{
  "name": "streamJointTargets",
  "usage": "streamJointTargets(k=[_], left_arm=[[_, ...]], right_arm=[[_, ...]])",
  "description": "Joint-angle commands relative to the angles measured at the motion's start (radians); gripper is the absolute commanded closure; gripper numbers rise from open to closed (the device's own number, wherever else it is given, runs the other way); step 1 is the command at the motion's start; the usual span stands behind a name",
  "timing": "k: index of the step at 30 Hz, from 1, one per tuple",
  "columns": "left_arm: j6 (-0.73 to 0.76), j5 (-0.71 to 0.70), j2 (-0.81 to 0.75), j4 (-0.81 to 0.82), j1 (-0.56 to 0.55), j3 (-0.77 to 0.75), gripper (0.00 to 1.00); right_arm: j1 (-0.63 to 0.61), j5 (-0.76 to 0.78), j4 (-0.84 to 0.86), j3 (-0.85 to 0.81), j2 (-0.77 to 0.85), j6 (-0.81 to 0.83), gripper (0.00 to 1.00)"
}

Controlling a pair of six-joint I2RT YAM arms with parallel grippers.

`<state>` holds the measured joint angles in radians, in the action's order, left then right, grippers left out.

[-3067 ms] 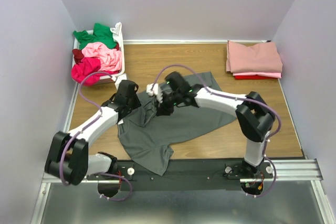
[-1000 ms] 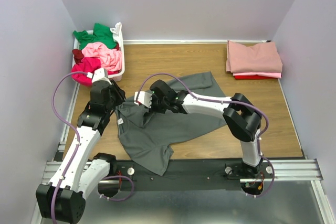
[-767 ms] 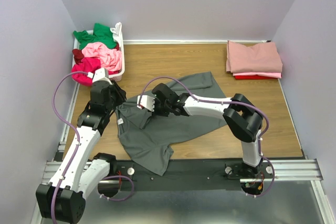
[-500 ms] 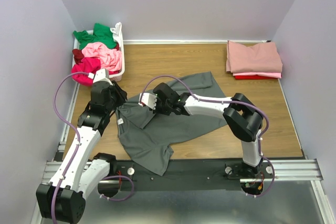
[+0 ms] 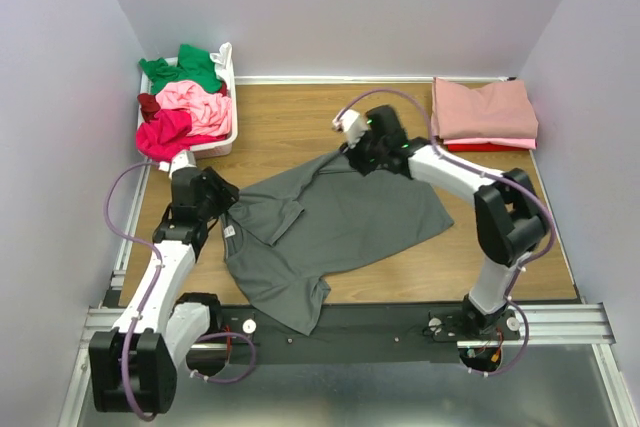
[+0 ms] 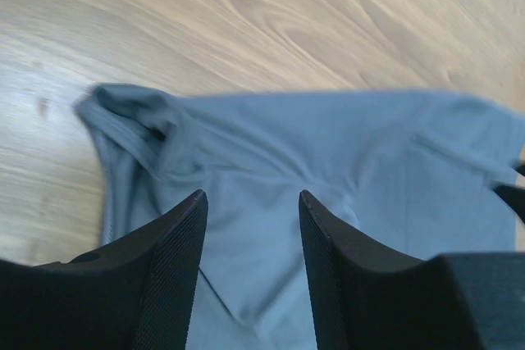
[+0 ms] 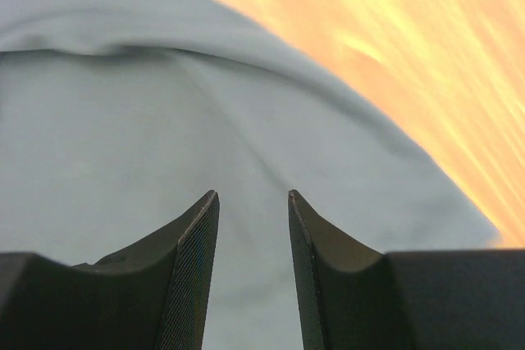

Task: Fold and stack the t-shirts
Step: Fold the tshirt

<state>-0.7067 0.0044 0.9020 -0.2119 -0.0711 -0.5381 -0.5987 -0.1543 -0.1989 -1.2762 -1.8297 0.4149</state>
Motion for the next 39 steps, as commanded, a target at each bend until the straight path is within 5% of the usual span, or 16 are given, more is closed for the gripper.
streamJointTargets(k=[1, 11, 33, 39], left_arm=[[-0.082, 0.054, 0.018, 0.146, 0.132, 0.078, 0.46], [-0.12, 0.048, 0.092, 0.258, 0.295, 0.145, 0.49], [-0.008, 0.163, 0.452, 0.348, 0.329, 0.072, 0.52], [0.012, 0.175, 0.512, 0.364, 0.341, 0.026, 0.66]], right_arm=[[0.105, -0.181, 0.007, 0.037, 0.058, -0.079, 0.53], [0.16, -0.264, 0.007, 0.046, 0.076, -0.108, 0.53], [0.221, -0.291, 0.009, 0.048, 0.066, -0.126, 0.53], [0.281, -0.278, 0.007, 0.035, 0.034, -0.163, 0.53]])
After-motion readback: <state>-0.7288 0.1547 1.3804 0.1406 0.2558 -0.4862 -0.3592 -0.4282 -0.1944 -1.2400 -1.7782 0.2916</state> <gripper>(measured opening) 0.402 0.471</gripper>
